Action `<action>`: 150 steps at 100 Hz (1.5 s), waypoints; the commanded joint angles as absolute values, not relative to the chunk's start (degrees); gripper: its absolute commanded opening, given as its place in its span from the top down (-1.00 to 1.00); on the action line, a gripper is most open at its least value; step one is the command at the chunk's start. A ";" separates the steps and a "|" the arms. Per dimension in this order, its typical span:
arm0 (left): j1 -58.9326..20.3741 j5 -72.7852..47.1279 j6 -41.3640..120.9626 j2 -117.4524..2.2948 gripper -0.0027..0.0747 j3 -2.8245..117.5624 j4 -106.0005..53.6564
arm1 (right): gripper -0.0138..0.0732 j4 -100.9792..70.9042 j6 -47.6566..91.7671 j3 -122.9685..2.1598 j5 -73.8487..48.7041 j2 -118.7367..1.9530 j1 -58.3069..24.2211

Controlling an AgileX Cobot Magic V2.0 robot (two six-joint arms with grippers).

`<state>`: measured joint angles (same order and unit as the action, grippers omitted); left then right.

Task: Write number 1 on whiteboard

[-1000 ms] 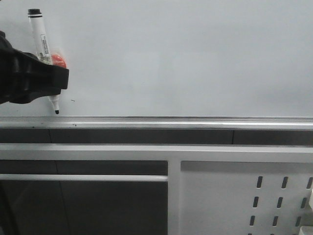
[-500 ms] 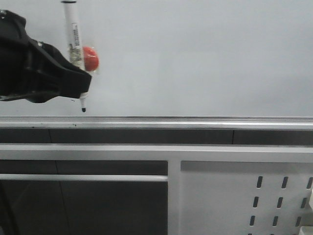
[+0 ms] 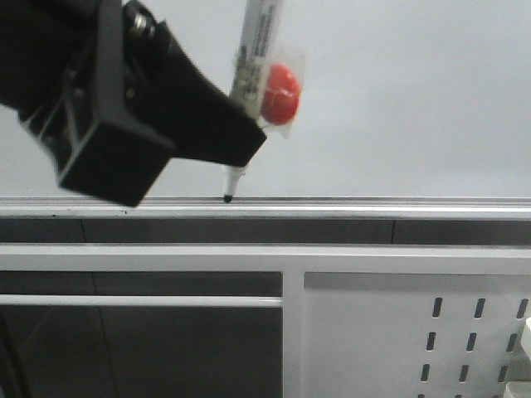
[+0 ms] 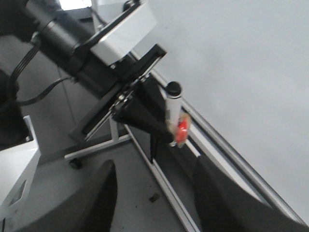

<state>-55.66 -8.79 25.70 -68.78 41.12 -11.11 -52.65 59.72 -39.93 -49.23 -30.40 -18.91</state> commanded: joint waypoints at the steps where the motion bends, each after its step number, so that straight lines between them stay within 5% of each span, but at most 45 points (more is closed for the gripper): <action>1: -56.31 -7.66 25.67 -67.17 0.98 45.12 -10.84 | -0.07 -50.32 59.65 -42.81 -46.22 -34.09 -23.21; 23: -59.92 -14.27 26.69 -67.17 0.98 48.27 -4.40 | -0.07 -51.81 57.56 -42.92 -35.46 -39.92 -27.74; 92: -64.30 -15.33 26.69 -67.17 0.98 48.27 0.56 | -0.06 -53.45 61.00 -44.85 -32.79 -51.47 -39.59; 102: -64.30 -15.72 26.69 -67.17 0.98 48.27 0.56 | 0.12 -53.45 61.00 -44.85 -35.39 -52.63 -39.59; 119: -64.30 -15.70 26.69 -67.17 0.98 48.27 0.56 | 0.86 -53.40 61.00 -45.01 -39.65 -54.08 -39.59; 132: -64.30 -15.79 26.01 -66.92 0.97 48.27 0.00 | 0.84 -53.40 61.00 -45.95 -37.65 -54.08 -39.59; 140: -64.30 -15.01 26.03 -65.70 0.78 48.27 -2.52 | 0.84 -53.40 61.00 -46.23 -34.51 -54.08 -39.59; 150: -64.30 -14.79 26.03 -62.40 0.20 48.27 -6.62 | 0.84 -53.31 61.00 -46.23 -30.22 -54.08 -39.59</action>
